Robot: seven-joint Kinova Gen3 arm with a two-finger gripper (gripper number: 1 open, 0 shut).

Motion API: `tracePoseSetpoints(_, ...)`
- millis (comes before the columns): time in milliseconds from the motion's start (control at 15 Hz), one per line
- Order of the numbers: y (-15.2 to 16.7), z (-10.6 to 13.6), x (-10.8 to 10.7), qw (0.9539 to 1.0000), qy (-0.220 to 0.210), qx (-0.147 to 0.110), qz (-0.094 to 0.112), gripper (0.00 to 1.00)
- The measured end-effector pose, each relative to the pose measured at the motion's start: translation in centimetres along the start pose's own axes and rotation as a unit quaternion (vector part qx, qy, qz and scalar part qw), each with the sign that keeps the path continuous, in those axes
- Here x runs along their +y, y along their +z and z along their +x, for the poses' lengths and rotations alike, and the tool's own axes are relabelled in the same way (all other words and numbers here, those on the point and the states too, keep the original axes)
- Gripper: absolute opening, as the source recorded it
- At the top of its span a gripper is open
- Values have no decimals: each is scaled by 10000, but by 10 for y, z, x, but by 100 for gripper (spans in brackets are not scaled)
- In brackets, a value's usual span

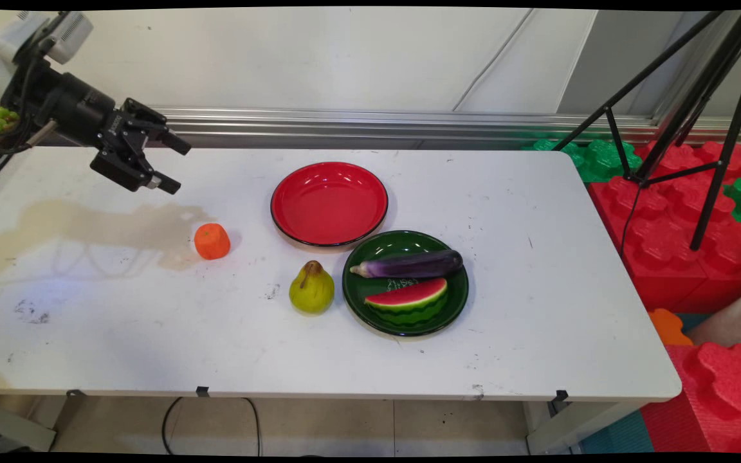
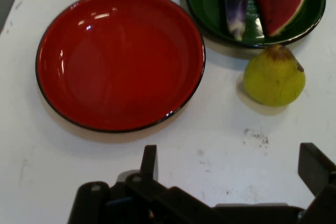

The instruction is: Pick up the eggplant from the green plate

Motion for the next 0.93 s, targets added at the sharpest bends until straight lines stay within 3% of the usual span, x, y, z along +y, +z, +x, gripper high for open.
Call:
tracePoseSetpoints(467, 9, 32, 10, 9971, 720, 217, -61, 100)
tracePoseSetpoints(933, 55, 78, 14, 9900, 1340, 365, -241, 100)
